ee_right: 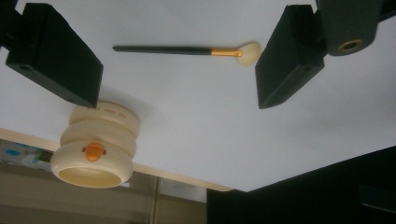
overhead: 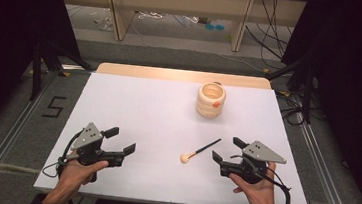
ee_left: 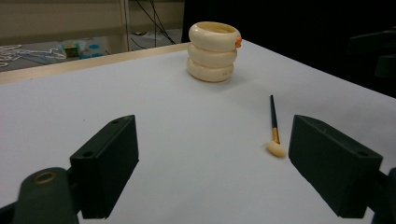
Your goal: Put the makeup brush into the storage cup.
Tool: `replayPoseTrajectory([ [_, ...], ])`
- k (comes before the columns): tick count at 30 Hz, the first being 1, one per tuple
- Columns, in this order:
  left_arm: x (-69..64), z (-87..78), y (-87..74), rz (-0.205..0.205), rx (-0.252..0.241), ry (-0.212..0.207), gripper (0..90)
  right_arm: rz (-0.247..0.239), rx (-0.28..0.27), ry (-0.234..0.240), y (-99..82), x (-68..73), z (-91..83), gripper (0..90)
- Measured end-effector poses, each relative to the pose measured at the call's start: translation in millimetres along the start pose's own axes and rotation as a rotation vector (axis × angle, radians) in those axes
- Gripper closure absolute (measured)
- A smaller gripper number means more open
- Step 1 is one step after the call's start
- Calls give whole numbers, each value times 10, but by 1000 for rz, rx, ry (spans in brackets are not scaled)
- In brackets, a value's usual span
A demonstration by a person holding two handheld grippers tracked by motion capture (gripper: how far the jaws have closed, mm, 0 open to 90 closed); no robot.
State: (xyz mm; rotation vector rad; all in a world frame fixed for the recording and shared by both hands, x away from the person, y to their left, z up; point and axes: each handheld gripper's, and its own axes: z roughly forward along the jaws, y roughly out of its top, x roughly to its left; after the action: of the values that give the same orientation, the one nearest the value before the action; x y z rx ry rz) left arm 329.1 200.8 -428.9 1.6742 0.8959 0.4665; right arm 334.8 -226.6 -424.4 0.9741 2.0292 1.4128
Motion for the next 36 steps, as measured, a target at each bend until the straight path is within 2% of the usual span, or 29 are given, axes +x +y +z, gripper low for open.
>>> replayPoseTrajectory([
  [12,-1,0,-2,-1,2,0,156,-23,11,27,27,-12,15,155],
  [13,2,0,-2,2,3,1,156,-29,15,16,30,-10,14,155],
  [14,7,0,0,11,6,0,156,-51,28,25,43,-16,19,155],
  [16,6,0,-1,9,6,0,156,-63,21,21,47,-17,27,155],
  [17,7,0,-1,10,6,0,156,-63,41,35,57,-14,20,158],
  [22,13,3,-1,15,6,-1,156,-105,43,56,95,-25,60,156],
  [24,11,5,-2,15,7,3,156,-101,64,71,120,-14,70,156],
  [27,12,11,-6,12,8,2,156,-154,82,70,170,-31,106,154],
  [28,12,11,-6,12,8,2,156,-154,82,70,170,-31,106,154],
  [31,14,13,-9,10,9,3,156,-193,119,82,215,-51,148,155],
  [32,14,14,-9,9,10,5,156,-221,139,91,248,-68,183,156],
  [34,14,14,-9,9,10,4,156,-232,148,97,261,-73,208,156],
  [36,13,15,-10,7,10,2,156,-270,196,125,305,-84,274,156],
])
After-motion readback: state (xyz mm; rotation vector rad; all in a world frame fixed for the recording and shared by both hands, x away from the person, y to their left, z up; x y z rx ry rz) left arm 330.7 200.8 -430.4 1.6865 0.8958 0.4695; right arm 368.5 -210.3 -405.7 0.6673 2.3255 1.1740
